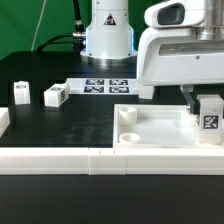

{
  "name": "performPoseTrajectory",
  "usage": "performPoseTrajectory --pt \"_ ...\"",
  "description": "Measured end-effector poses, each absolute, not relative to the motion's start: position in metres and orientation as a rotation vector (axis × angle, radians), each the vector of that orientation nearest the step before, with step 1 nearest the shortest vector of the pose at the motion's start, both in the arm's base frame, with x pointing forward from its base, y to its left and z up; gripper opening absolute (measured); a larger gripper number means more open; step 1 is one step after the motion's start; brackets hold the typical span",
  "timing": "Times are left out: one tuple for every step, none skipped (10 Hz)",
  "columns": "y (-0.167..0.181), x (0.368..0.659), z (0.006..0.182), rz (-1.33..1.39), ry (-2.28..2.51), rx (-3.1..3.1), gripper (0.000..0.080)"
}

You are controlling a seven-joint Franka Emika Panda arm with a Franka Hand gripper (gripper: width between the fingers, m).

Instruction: Assemble one leg

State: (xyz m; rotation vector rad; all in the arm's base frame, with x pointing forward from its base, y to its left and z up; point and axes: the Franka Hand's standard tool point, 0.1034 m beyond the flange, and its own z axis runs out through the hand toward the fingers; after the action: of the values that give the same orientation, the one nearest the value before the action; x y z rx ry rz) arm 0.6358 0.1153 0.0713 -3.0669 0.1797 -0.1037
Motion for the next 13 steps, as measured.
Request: performPoseTrajectory --pt "0.1154 0.6357 0.0712 -0.098 0.311 -3.052 0.0289" --pt "0.1143 0.6359 0.0712 -0.093 0.480 -3.019 0.0289" --pt "0.1137 0.6361 0.0711 -0.089 0.638 -2.982 0.0289" --pt "0.1129 0.6362 0.0710 -0.082 0.821 -2.925 0.0289" --pt "0.1118 0.6367 0.0709 -0.079 0.973 -2.866 0.0289" --pt "0.1119 0.6363 0.0708 -0.076 1.087 -2.820 0.0290" --pt "0.1136 0.6355 0.0708 -0.062 1.296 -2.725 0.0290" --pt "0.1144 0.6349 0.0706 -0.049 1.477 -2.629 0.0290" --pt "0.1146 0.6346 0.0706 -0.044 1.639 -2.529 0.0291" --pt "0.1153 0.6343 0.0705 -0.034 1.783 -2.428 0.0291" --pt "0.1155 0.6342 0.0705 -0.024 1.942 -2.300 0.0291" --pt "0.1158 0.6341 0.0704 -0.018 2.031 -2.217 0.0291" --pt "0.1158 0.6341 0.0703 -0.013 2.075 -2.174 0.0291"
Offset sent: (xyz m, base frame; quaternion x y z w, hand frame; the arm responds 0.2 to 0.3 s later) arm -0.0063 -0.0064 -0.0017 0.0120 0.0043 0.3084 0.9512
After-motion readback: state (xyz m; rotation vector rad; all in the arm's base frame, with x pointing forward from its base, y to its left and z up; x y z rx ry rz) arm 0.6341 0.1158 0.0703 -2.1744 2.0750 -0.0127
